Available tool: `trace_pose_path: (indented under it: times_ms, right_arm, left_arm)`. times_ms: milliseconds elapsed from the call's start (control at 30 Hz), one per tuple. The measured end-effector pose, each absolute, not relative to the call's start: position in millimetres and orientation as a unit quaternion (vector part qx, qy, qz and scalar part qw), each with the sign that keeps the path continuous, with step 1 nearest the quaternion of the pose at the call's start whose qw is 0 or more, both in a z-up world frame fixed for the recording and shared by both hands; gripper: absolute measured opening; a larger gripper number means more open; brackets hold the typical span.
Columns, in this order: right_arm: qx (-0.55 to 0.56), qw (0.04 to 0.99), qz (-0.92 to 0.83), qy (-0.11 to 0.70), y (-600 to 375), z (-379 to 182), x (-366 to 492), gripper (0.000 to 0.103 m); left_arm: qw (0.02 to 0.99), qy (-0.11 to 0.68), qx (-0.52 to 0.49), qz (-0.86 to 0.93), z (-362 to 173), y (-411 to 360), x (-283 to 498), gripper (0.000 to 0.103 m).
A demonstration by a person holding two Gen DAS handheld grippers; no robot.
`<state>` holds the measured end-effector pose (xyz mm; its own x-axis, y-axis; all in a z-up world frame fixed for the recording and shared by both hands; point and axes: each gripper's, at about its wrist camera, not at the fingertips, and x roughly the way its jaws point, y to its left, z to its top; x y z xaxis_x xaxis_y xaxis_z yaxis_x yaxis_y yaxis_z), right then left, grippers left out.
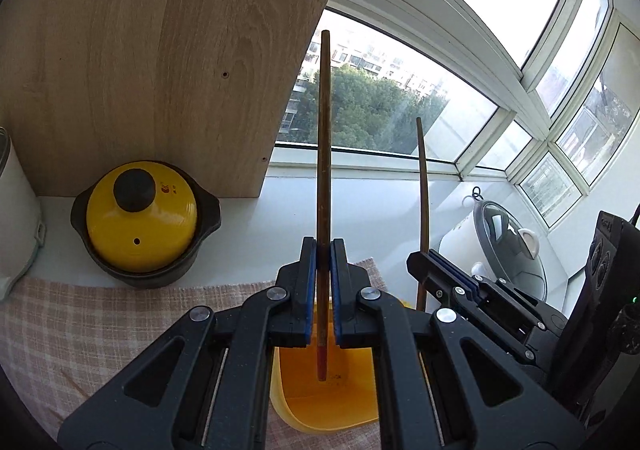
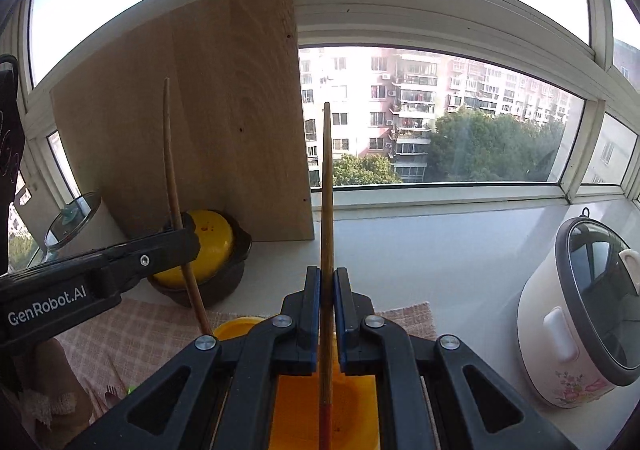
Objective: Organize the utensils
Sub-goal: 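Open the right gripper to drop its chopstick while the left gripper releases its chopstick into the container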
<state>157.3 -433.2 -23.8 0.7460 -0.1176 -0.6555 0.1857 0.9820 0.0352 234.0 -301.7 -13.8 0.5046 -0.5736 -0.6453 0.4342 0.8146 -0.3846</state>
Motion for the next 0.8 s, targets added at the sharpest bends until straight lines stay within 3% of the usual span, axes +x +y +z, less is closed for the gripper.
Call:
trace_pose_path:
  times_ms: [667, 767, 800]
  right_arm:
    - [0.062, 0.919, -0.080, 0.382, -436.6, -55.4, 157.2, 0.005]
    - [0.067, 0.920, -0.084, 0.376, -438.5, -50.9, 153.8, 0.028]
    - [0.071, 0.921, -0.085, 0.374, -440.6, -49.6, 150.0, 0.029]
  left_arm:
    - [0.860, 0.422, -0.051, -0.283, -39.4, -305.1, 220.4, 0.004]
    - [0.860, 0.422, -0.051, -0.282, -37.8, -302.5, 218.5, 0.004]
    - [0.861, 0.421, -0.050, -0.282, -37.0, -301.8, 217.3, 0.004]
